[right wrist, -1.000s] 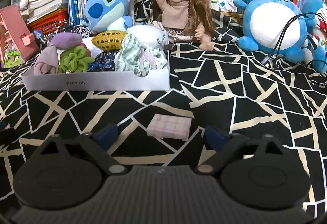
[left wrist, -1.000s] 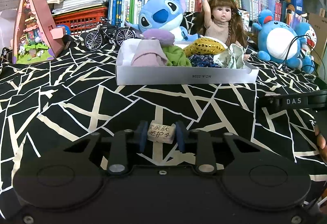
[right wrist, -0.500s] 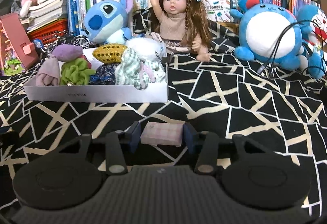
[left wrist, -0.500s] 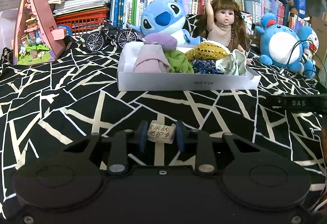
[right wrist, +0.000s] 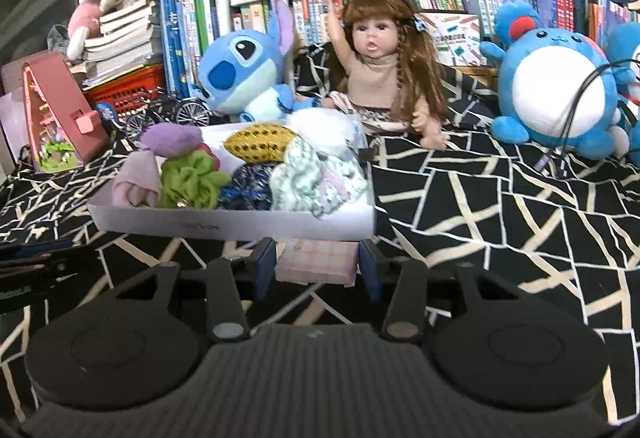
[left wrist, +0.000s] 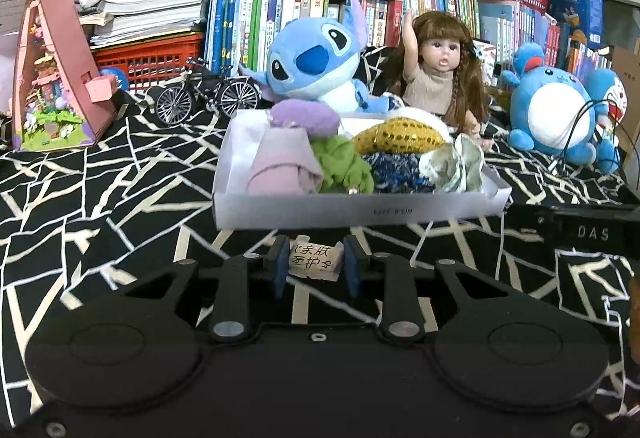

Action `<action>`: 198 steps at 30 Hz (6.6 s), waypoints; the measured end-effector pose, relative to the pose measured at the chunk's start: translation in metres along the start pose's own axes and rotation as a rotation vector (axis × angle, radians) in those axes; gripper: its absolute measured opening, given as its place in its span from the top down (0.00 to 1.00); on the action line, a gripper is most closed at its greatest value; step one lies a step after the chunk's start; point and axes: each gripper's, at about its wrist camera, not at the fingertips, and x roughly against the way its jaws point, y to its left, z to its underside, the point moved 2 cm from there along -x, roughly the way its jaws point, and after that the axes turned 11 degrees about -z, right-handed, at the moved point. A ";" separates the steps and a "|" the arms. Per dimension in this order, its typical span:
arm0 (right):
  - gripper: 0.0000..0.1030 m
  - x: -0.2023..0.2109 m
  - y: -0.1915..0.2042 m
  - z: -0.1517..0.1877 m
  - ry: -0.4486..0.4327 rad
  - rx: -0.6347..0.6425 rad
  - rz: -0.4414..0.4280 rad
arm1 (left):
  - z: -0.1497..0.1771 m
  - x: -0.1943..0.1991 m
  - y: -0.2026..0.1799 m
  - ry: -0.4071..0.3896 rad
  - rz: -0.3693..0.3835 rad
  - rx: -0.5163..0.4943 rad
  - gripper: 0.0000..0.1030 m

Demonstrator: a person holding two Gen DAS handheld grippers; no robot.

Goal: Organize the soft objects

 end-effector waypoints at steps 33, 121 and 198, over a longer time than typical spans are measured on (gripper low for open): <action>0.51 -0.035 0.028 -0.047 -0.023 -0.007 -0.092 | -0.063 -0.042 -0.007 -0.044 0.082 0.050 0.74; 0.37 -0.125 0.003 -0.078 0.122 -0.184 -0.181 | -0.087 -0.137 -0.015 0.066 0.075 0.070 0.55; 0.00 -0.017 0.032 -0.013 -0.066 0.063 -0.101 | -0.004 -0.033 0.003 0.055 -0.053 0.035 0.03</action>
